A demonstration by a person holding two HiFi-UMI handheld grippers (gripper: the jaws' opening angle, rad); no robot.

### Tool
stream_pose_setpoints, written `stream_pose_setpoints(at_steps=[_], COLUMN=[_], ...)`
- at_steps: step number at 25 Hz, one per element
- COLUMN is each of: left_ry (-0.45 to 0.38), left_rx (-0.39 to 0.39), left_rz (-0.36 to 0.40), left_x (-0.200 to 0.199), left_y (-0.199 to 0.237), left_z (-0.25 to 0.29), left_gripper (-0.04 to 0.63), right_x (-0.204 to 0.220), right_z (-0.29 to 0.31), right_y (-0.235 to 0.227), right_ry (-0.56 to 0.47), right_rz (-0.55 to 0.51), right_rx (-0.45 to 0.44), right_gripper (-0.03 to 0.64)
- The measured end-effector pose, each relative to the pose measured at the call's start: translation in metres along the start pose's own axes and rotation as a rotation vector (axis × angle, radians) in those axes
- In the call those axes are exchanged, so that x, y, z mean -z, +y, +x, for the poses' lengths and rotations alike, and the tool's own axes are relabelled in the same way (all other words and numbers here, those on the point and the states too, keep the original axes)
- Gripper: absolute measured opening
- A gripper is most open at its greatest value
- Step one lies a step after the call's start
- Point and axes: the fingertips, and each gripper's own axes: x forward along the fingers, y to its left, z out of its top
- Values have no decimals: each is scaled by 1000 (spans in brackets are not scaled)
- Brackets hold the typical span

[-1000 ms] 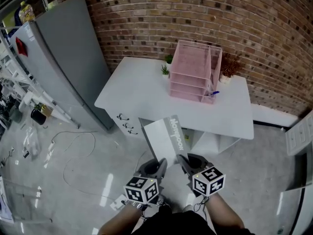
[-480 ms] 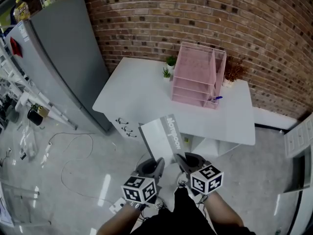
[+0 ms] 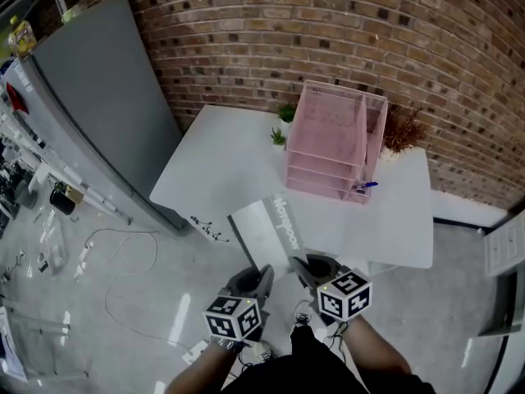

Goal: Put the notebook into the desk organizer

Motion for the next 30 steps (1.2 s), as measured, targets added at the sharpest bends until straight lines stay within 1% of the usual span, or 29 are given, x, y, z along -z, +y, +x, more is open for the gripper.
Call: stream_pose_setpoints(at_steps=[8, 17, 24, 30], left_ry=[32, 61, 99, 135], left_rx=[-10, -9, -13, -7], left_rz=[-35, -56, -80, -74], left_x=[-6, -4, 6, 11], left_y=[-2, -16, -22, -26], left_z=[60, 120, 147, 164], left_gripper=[60, 60, 60, 60], right_x=[-10, -13, -4, 1], right_z=[9, 3, 0, -3], right_y=[-60, -122, -150, -168], right_ry=[36, 59, 84, 87], right_rz=[46, 109, 151, 204], right_rx=[-12, -18, -19, -8], right_gripper=[19, 17, 17, 17])
